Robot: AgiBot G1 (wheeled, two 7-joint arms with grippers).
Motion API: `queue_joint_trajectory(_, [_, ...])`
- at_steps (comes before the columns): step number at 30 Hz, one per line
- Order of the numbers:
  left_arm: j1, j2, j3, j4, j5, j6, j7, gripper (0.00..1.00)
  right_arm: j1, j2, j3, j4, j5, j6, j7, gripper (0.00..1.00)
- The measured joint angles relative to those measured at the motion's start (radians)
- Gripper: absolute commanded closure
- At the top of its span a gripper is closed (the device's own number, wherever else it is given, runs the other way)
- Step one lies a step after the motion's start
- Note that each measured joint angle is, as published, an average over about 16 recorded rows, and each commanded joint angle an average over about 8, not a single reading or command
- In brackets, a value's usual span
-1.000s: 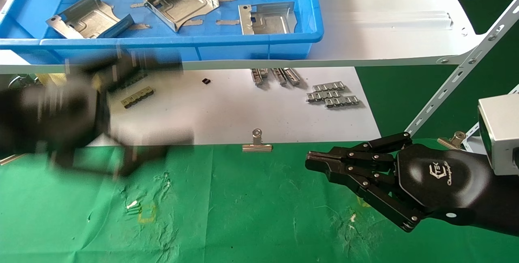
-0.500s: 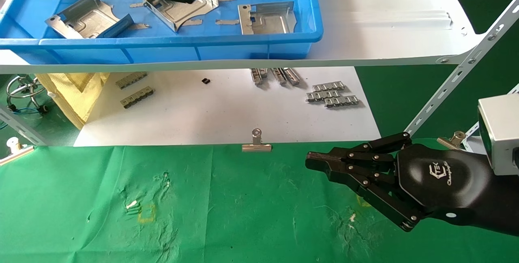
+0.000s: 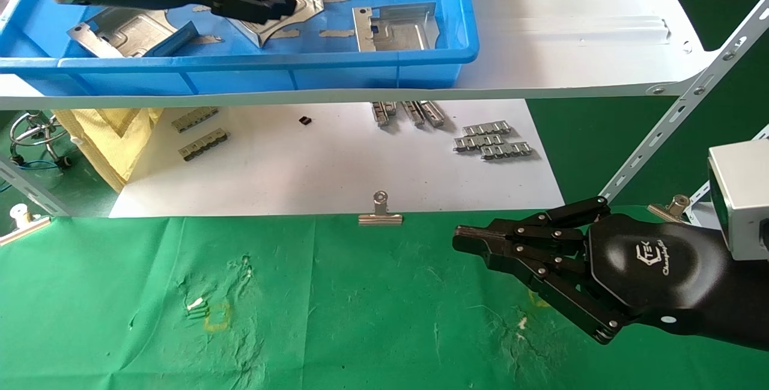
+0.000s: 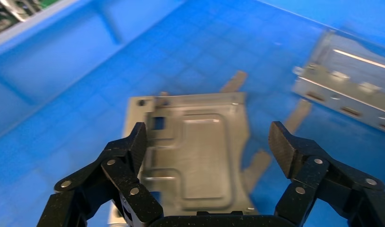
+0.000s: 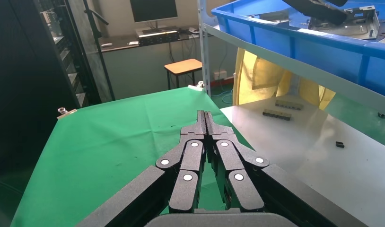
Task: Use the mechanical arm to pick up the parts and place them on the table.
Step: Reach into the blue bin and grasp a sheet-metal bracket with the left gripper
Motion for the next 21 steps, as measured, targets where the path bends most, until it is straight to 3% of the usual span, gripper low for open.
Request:
queue_joint_trajectory(11, [-0.006,0.02,-0.002,0.085,0.004,-0.102,0.075,1.0,0.0,0.0,0.0,0.0,0.0,0.0,0.0,1.0])
queue_joint_trajectory(21, [-0.017,0.035,0.016,0.122,0.03,-0.114,0.088,1.0,0.0,0.0,0.0,0.0,0.0,0.0,0.0,1.0])
